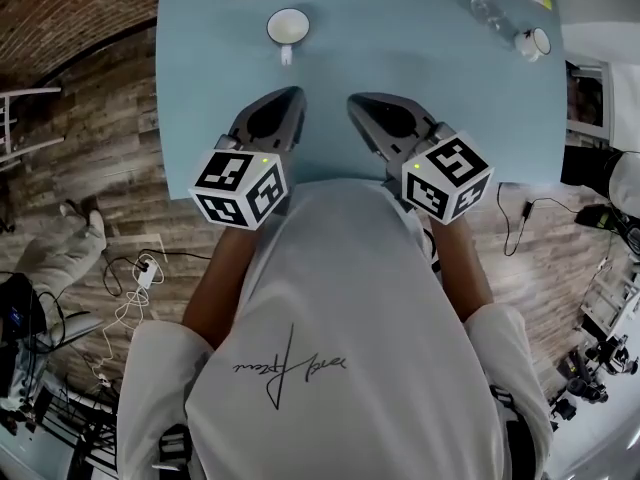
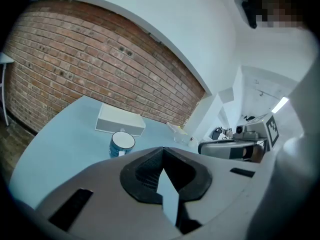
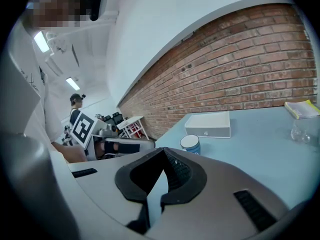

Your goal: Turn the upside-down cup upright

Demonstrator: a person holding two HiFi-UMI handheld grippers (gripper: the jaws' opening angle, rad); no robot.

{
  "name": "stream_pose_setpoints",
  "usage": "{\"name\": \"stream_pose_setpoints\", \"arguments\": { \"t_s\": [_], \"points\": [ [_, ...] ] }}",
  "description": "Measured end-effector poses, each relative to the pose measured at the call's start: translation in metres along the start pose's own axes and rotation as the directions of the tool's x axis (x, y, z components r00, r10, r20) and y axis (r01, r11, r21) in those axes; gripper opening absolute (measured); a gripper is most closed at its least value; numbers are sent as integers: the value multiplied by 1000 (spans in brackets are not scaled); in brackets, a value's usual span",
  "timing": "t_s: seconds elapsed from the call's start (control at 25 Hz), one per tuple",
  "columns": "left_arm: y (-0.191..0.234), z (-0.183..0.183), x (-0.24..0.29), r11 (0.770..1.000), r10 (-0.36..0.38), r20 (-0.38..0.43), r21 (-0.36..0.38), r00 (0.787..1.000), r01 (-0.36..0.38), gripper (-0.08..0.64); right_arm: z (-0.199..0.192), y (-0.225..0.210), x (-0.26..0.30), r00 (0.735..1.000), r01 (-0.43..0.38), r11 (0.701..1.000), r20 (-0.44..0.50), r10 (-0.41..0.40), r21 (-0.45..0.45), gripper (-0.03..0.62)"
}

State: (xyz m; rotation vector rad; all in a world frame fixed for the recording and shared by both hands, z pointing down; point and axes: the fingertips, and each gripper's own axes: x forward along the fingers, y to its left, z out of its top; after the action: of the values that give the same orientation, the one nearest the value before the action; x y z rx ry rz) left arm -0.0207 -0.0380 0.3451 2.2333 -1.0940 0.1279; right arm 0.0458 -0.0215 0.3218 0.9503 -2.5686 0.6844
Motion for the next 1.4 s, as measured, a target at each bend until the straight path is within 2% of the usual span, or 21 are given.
{"name": "stream_pose_setpoints", "arguments": {
  "t_s": [0.28,0.6,0.72,1.0,1.4],
  "points": [
    [-17,7,-21,999,-12,33,48,999,10,9,-6,14,-17,999,34,999,40,-36,38,20],
    [-28,12,-32,999,-28,49,26,998,27,9,-4,13,-26,997,60,997,48,-63,53,20],
    [-30,15,-32,999,-41,57,34,998,39,9,-2,8,-25,997,65,997,30,-66,28,20],
    [-29,11,-32,997,-57,44,50,997,54,9,8,20,-23,998,-51,998,22,52,-42,20],
    [-34,7,-29,996,-72,36,57,997,70,9,6,23,-25,994,-106,993,0,106,-54,20]
  ]
}}
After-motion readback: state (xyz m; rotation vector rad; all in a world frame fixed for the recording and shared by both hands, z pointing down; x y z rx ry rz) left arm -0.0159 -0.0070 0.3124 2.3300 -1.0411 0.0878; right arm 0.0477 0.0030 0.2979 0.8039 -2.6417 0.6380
